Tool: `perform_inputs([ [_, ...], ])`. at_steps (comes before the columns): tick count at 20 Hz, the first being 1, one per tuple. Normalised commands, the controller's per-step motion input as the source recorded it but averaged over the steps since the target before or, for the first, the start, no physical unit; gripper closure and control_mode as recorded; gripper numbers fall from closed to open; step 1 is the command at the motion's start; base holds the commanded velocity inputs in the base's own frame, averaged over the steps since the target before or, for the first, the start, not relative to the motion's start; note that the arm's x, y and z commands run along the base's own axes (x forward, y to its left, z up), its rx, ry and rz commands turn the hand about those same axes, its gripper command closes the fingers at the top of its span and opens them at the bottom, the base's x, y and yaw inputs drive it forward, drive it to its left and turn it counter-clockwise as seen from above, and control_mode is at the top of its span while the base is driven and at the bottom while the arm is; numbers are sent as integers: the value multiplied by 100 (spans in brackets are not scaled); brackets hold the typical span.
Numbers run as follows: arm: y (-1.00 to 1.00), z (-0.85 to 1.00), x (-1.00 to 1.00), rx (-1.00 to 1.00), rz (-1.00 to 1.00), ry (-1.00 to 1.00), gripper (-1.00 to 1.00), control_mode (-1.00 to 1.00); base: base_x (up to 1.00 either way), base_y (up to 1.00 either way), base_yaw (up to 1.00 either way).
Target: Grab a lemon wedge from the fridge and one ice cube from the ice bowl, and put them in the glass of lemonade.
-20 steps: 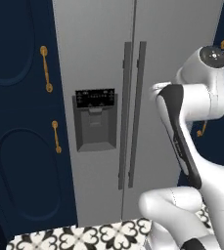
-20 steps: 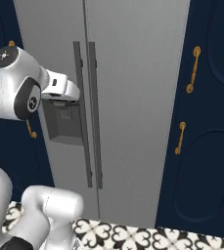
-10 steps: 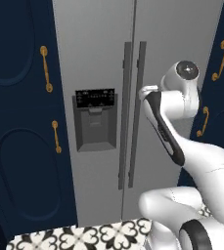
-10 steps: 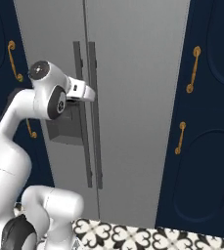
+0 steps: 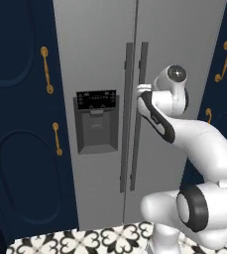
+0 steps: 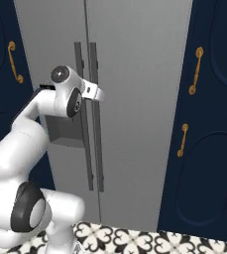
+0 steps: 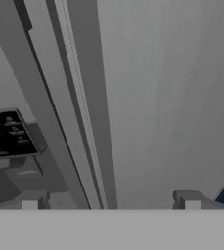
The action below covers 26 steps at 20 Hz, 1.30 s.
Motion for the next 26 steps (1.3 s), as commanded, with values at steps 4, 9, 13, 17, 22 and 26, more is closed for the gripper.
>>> perform_inputs([
  [4, 0, -1, 33, -3, 0, 5, -100, -100, 0, 0, 0],
  [9, 0, -29, 48, 0, 2, 0, -100, -100, 0, 0, 0],
  [13, 0, -39, 51, 0, 1, -4, -100, -100, 0, 0, 0],
  [17, -1, -7, 53, 0, 0, 0, -100, -100, 0, 0, 0],
  [22, -5, 0, 55, 0, 0, 0, -100, -100, 0, 0, 0],
  [26, -11, -8, 45, 0, 0, 0, -100, -100, 0, 0, 0],
])
